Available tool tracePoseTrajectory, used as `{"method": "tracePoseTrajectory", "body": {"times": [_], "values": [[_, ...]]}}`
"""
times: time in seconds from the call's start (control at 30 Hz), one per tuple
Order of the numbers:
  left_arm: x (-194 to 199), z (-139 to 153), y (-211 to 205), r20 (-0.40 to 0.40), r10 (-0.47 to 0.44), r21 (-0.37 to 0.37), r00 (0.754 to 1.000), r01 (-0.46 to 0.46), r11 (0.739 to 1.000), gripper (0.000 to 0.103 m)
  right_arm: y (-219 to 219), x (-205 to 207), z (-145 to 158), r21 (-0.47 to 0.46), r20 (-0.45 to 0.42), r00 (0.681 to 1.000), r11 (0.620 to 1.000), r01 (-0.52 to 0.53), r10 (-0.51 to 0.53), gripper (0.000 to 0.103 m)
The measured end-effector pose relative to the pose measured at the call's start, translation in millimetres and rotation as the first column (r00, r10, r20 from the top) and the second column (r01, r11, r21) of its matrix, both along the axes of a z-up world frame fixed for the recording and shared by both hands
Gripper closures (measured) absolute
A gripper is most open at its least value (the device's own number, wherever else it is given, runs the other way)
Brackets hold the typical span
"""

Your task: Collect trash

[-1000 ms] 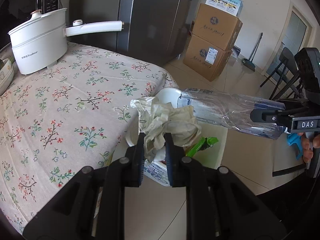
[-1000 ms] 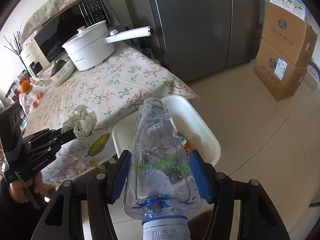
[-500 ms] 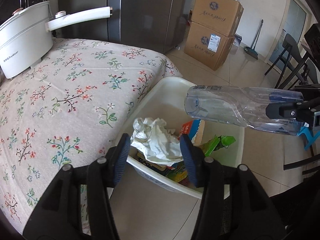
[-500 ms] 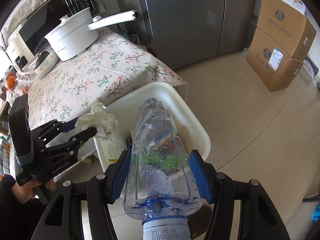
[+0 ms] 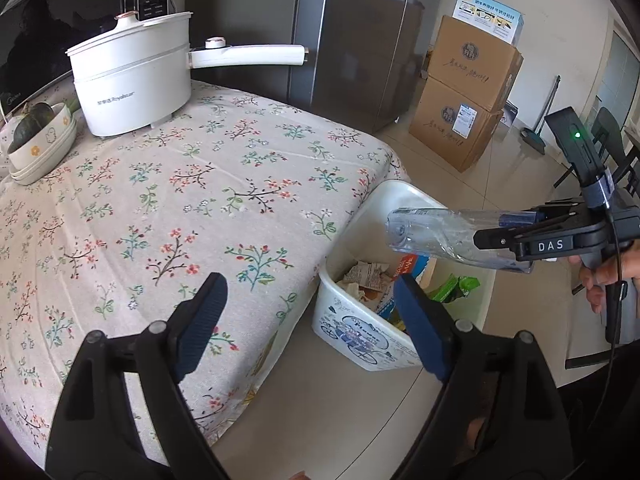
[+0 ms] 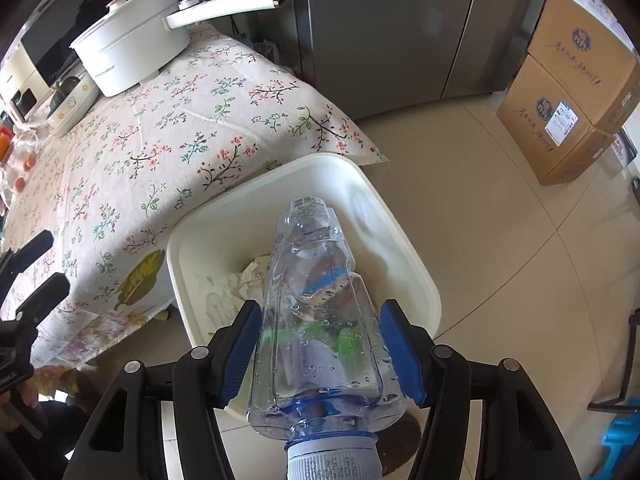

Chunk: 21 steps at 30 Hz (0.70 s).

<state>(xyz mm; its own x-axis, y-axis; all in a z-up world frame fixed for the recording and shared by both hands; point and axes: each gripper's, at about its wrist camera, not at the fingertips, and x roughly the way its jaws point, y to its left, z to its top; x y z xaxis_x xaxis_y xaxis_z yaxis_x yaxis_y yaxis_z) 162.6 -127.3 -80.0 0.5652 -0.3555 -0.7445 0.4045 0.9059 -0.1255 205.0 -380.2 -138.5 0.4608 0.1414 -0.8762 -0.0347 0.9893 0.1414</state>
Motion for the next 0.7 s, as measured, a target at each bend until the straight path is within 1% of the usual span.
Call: {"method": "tracePoseTrajectory", "body": {"times": [0.07, 0.13, 0.2, 0.23, 0.27, 0.3, 0.4, 0.53, 0.57, 0.7], "values": [[-2.9, 4.9, 13.5, -0.001, 0.024, -0.004, 1.0, -0.024, 1.0, 0.014, 6.6, 5.5, 1.8, 0.009, 0.013, 1.0, 1.0, 0.003, -0.003, 0.039], [-5.0, 7.8, 26.4, -0.006, 0.054, -0.001, 0.999, -0.054, 0.999, 0.01, 11.4, 8.5, 8.2, 0.044, 0.053, 0.998, 0.999, 0.016, -0.019, 0.038], [-7.8, 10.8, 37.8, -0.006, 0.084, 0.006, 0.996, -0.084, 0.996, 0.005, 15.0, 10.1, 17.2, 0.077, 0.091, 0.995, 0.997, 0.026, -0.033, 0.03], [-9.3, 12.4, 43.0, -0.004, 0.096, 0.007, 0.995, -0.096, 0.995, 0.004, 17.2, 9.8, 22.4, 0.085, 0.114, 0.993, 0.996, 0.032, -0.042, 0.022], [-11.2, 13.9, 47.7, -0.001, 0.109, 0.013, 0.994, -0.109, 0.994, 0.003, 19.5, 7.9, 27.7, 0.091, 0.136, 0.989, 0.995, 0.037, -0.049, 0.019], [-13.0, 15.6, 51.2, 0.004, 0.12, 0.019, 0.993, -0.12, 0.993, 0.001, 22.4, 6.1, 32.6, 0.098, 0.154, 0.987, 0.995, 0.037, -0.052, 0.018], [-21.2, 19.3, 60.6, 0.017, 0.142, 0.04, 0.99, -0.142, 0.989, 0.001, 30.7, -3.1, 44.5, 0.115, 0.189, 0.98, 0.993, 0.035, -0.056, 0.018], [-32.6, 23.8, 69.4, 0.024, 0.163, 0.055, 0.986, -0.164, 0.985, 0.001, 44.3, -23.4, 60.5, 0.102, 0.239, 0.97, 0.995, 0.013, -0.037, 0.014], [-35.4, 24.7, 72.5, 0.021, 0.167, 0.054, 0.986, -0.168, 0.984, 0.001, 47.8, -29.6, 65.3, 0.096, 0.251, 0.968, 0.995, 0.003, -0.028, 0.013], [-48.9, 33.5, 86.4, 0.016, 0.203, 0.024, 0.979, -0.203, 0.979, 0.001, 60.8, -56.4, 83.1, 0.06, 0.321, 0.947, 0.998, -0.019, -0.001, 0.013]]}}
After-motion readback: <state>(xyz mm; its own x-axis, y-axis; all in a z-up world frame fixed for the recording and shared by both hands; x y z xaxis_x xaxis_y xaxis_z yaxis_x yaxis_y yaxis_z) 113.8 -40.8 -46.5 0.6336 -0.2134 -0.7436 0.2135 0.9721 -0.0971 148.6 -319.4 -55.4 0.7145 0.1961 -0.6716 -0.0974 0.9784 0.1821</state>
